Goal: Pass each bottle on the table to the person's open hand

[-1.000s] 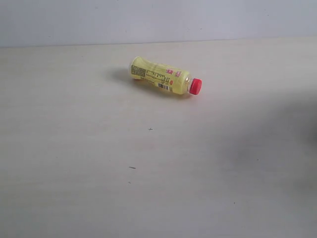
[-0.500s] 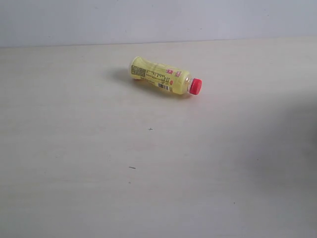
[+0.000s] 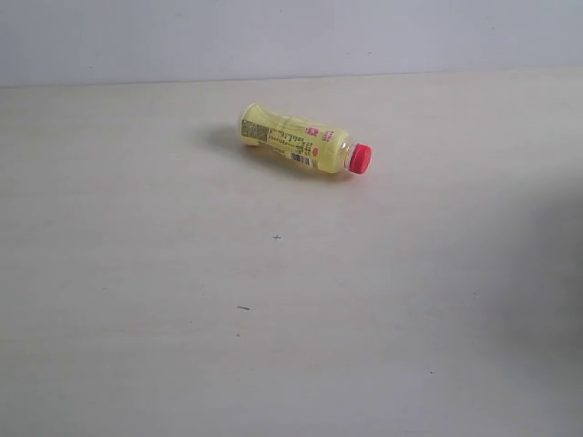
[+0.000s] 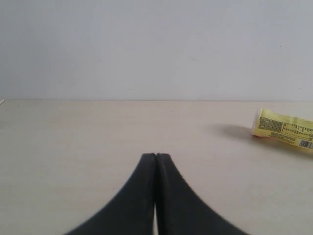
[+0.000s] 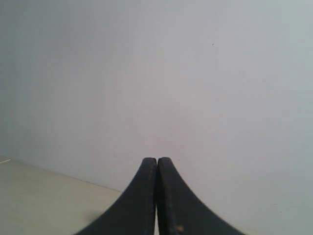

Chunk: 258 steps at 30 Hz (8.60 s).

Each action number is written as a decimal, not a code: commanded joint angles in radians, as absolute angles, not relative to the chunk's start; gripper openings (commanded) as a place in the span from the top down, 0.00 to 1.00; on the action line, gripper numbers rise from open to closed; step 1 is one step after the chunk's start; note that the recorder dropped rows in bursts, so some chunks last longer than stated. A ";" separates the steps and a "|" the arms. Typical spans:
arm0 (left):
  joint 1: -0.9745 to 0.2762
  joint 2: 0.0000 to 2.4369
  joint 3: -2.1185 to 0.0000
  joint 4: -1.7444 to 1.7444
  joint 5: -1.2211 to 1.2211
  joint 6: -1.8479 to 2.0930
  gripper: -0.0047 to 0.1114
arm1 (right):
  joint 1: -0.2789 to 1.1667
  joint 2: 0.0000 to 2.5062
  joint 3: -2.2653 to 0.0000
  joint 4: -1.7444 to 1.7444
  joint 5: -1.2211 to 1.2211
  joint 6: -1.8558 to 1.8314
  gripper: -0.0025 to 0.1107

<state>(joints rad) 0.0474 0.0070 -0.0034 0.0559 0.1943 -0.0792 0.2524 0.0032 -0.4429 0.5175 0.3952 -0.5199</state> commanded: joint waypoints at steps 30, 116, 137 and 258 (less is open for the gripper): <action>0.050 0.000 0.000 0.050 0.194 -0.082 0.96 | 0.256 0.000 -0.284 0.437 0.550 -0.496 0.98; -0.424 2.253 -2.038 -0.187 0.936 1.618 0.59 | 0.256 0.000 -0.284 0.446 0.551 -0.496 0.98; -0.424 2.408 -2.038 -0.167 0.685 1.619 0.27 | 0.256 0.000 -0.284 0.446 0.551 -0.496 0.98; -0.444 2.284 -2.038 -0.105 0.685 1.647 0.96 | 0.256 0.000 -0.284 0.446 0.551 -0.496 0.98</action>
